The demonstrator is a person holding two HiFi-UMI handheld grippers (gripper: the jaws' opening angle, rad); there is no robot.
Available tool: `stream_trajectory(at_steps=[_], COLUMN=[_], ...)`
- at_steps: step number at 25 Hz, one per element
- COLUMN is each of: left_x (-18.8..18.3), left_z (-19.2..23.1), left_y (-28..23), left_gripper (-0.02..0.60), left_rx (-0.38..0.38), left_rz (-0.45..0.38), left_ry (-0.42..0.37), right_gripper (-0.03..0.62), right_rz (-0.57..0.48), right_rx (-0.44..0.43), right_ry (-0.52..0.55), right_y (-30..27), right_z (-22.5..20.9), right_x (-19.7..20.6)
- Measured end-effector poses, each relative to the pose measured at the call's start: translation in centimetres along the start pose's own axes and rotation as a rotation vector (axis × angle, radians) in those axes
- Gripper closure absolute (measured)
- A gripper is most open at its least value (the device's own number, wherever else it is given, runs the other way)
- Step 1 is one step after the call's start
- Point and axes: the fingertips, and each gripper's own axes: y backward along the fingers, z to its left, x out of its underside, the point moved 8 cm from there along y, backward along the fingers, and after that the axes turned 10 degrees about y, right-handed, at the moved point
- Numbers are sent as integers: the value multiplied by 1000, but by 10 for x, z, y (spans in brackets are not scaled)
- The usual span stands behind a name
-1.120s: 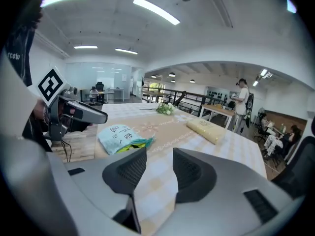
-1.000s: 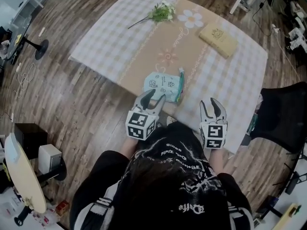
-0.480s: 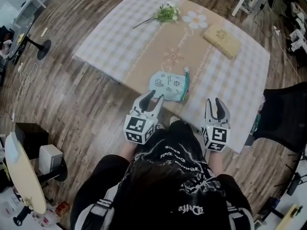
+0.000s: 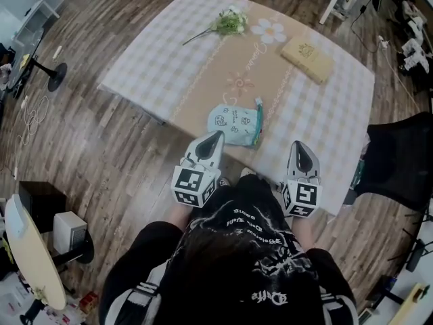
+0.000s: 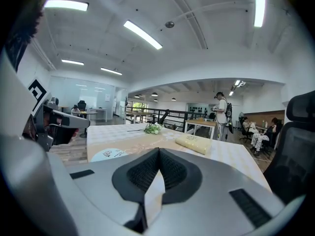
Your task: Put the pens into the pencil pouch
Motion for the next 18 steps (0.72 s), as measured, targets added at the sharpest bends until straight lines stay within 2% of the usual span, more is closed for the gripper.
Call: stream_trajectory(at_steps=[4, 18], left_x=[1, -1], left_z=[-1, 1], left_y=[-2, -5], left_gripper=[561, 561], left_rx=[6, -9], left_rz=[7, 9], left_ry=[3, -5], right_gripper=[586, 586], right_rz=[-2, 9], right_rx=[19, -13], right_ry=[-9, 41], right_y=[-1, -10], right_z=[-4, -2], right_x=[-2, -6])
